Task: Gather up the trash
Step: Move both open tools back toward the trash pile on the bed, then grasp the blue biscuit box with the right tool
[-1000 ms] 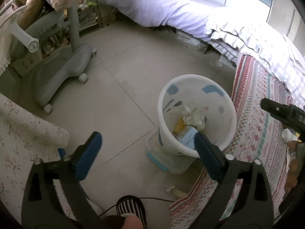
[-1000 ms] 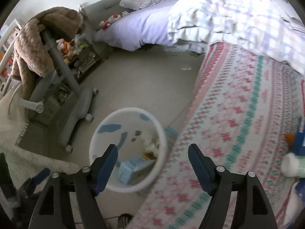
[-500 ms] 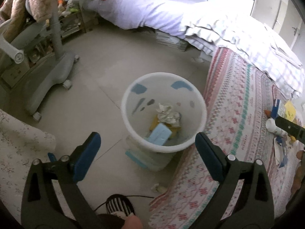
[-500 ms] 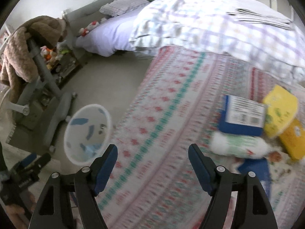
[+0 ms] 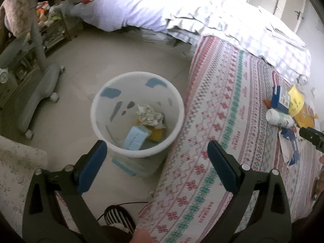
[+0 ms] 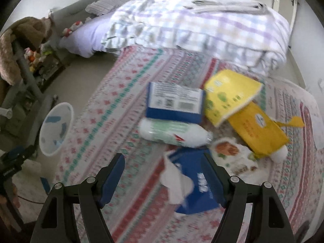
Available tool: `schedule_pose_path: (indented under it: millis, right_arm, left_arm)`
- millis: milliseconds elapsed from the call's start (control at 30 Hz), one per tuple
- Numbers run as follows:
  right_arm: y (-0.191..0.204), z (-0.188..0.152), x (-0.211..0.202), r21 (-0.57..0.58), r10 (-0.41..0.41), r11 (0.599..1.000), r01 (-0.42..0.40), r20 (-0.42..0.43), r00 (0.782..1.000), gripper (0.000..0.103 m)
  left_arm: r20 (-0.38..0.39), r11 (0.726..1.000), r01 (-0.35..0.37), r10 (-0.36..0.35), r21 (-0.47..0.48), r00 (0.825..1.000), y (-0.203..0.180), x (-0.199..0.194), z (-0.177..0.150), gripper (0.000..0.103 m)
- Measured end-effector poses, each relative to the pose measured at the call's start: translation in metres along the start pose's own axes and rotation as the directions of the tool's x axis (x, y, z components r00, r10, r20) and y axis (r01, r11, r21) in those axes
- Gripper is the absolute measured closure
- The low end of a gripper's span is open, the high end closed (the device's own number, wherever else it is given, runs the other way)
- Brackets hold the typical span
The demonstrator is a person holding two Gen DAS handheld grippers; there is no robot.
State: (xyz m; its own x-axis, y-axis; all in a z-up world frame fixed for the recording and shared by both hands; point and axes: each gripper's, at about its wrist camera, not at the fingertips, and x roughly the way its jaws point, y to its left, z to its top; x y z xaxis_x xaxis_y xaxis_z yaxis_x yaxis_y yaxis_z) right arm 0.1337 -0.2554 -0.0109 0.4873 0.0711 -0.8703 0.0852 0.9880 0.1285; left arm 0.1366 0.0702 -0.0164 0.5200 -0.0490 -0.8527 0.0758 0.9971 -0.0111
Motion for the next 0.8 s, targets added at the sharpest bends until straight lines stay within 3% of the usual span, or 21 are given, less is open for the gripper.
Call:
schedule_pose_path:
  millis: [267,567,633,733,767,800]
  right_arm:
    - [-0.041,-0.011,0.017,0.082,-0.022,0.996,0.03,-0.099,0.995,0.025]
    - [-0.06,-0.022,0.047,0.092,-0.043,0.994,0.062,-0.197,0.979,0.026]
    - [-0.06,-0.023,0.047,0.09,-0.031,0.995,0.049,-0.199,0.979,0.032]
    - [-0.056,-0.023,0.052,0.076,-0.013,0.997,0.03,-0.211,0.977,0.05]
    - [-0.055,-0.024,0.053,0.066,-0.017,0.997,0.032,-0.212,0.977,0.061]
    - [-0.054,-0.024,0.051,0.056,-0.013,0.998,0.025,-0.212,0.977,0.062]
  left_arm:
    - [-0.025,0.998,0.01,-0.009,0.056,1.0,-0.028,0.008,-0.004,0.004]
    - [-0.04,0.994,0.016,-0.012,0.106,0.999,-0.047,0.012,-0.009,0.004]
    - [-0.044,0.994,0.018,-0.013,0.112,0.999,-0.051,0.013,-0.009,0.004]
    - [-0.052,0.992,0.022,-0.016,0.121,0.999,-0.058,0.016,-0.008,0.004]
    - [-0.053,0.992,0.024,-0.018,0.123,0.998,-0.06,0.017,-0.008,0.004]
    - [-0.054,0.991,0.028,-0.021,0.127,0.998,-0.064,0.017,-0.008,0.004]
